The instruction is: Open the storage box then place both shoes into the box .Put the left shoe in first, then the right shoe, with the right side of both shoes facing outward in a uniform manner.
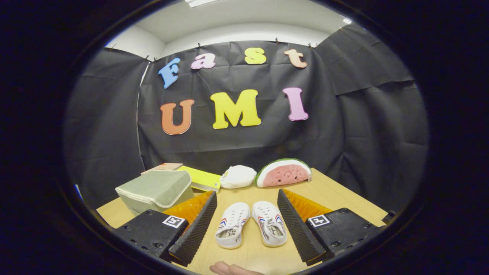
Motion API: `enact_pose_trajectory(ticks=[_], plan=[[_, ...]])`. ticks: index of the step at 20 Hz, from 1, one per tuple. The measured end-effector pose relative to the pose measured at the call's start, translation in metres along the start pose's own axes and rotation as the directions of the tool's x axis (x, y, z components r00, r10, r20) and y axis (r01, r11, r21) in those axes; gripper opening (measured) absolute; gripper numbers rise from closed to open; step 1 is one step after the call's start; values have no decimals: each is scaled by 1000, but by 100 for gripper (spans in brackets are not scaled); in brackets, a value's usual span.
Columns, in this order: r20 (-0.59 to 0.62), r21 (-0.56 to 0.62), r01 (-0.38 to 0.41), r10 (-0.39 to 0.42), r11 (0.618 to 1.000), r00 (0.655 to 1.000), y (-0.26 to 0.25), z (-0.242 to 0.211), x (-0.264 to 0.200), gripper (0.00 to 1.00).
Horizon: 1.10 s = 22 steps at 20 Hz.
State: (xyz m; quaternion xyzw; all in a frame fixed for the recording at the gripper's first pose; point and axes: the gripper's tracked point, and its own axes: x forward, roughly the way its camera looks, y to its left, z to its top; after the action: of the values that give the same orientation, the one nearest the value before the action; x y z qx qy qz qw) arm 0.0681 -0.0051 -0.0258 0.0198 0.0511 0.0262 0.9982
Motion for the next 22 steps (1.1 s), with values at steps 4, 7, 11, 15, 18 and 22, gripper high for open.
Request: enact_pose_trajectory(ticks=[4, 7, 11, 15, 18, 22], plan=[[-116, 50, -98, 103, 994, 988, 18, -11, 42, 100], [-183, 144, -212, 236, 967, 954, 42, -14, 68, 98], [-285, 305, -294, 381, 906, 880, 70, -23, 96, 98], [-295, 432, -365, 511, 825, 807, 106, -20, 119, 97], [-299, 524, -412, 613, 746, 731, 132, -25, 142, 97], [-251, 650, -475, 758, 593, 602, 166, -29, 165, 98]])
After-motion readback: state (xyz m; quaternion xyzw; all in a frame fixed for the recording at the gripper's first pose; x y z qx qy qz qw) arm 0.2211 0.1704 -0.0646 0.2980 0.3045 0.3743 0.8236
